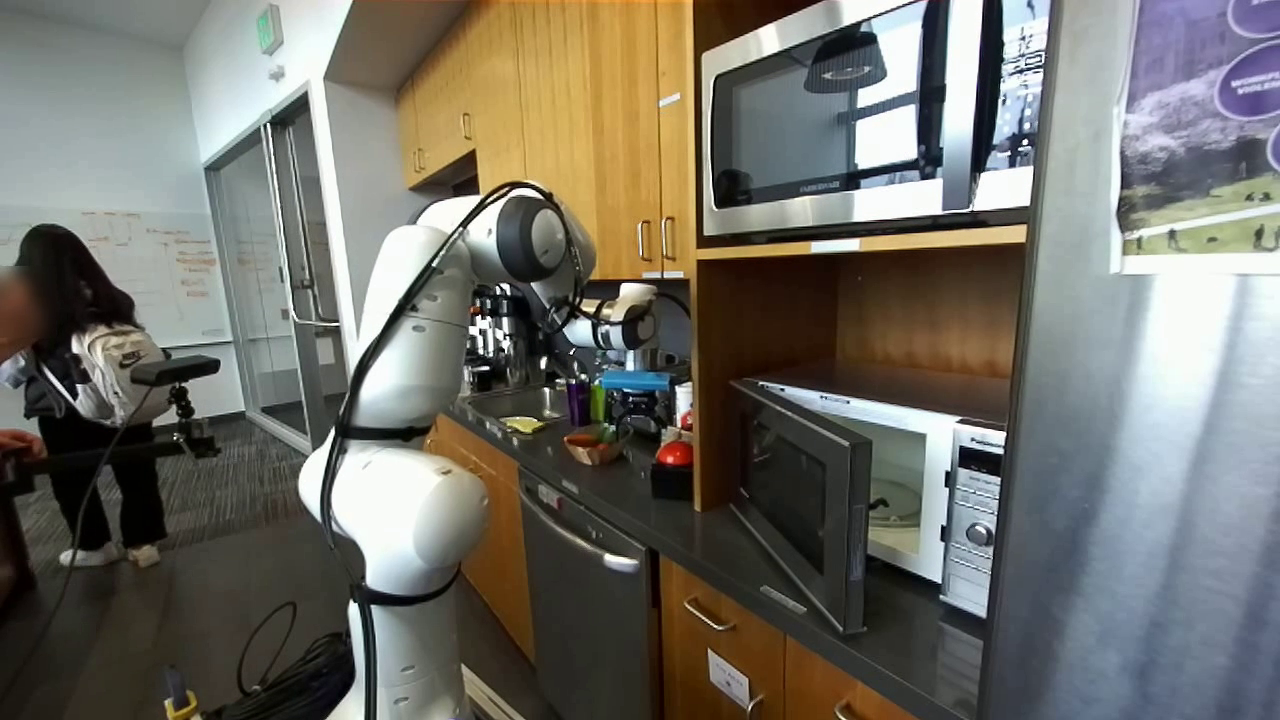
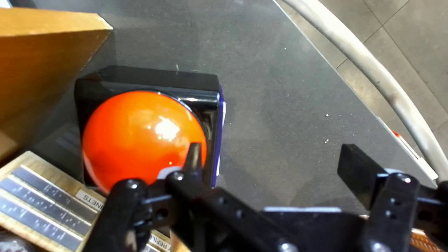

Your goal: Press the big orange button

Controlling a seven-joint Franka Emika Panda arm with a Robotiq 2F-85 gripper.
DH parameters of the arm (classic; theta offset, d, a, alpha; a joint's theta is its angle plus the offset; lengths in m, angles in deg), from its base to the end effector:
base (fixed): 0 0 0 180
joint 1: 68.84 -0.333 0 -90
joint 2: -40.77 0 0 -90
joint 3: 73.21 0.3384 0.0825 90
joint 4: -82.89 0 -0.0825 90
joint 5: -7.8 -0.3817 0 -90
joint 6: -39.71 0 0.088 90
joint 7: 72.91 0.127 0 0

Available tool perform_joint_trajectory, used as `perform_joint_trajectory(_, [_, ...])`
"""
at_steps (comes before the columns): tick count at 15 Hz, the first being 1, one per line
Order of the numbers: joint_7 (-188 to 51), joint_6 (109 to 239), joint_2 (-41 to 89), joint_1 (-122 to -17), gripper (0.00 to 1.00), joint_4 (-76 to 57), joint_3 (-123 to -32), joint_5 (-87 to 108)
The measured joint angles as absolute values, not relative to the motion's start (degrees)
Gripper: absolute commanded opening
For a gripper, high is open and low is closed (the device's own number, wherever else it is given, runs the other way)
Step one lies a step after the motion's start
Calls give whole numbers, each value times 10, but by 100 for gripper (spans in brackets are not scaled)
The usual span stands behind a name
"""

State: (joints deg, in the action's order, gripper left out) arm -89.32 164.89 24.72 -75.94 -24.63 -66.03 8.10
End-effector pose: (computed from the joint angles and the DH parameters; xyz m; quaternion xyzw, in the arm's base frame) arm 0.6097 0.1504 0.3699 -0.9644 -0.2634 -0.0154 0.0148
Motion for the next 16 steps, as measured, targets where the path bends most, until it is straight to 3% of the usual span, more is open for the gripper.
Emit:
perform_joint_trajectory(3, [-902, 1649, 236, -760, 100, -228, -660, 116])
perform_joint_trajectory(4, [-905, 1650, 232, -760, 83, -223, -660, 127])
perform_joint_trajectory(5, [-906, 1650, 228, -760, 74, -217, -660, 136])
perform_joint_trajectory(13, [-913, 1650, 212, -761, 13, -189, -660, 192])
perform_joint_trajectory(15, [-913, 1650, 212, -761, 1, -185, -660, 209])
perform_joint_trajectory(16, [-913, 1650, 212, -761, 0, -184, -660, 217])
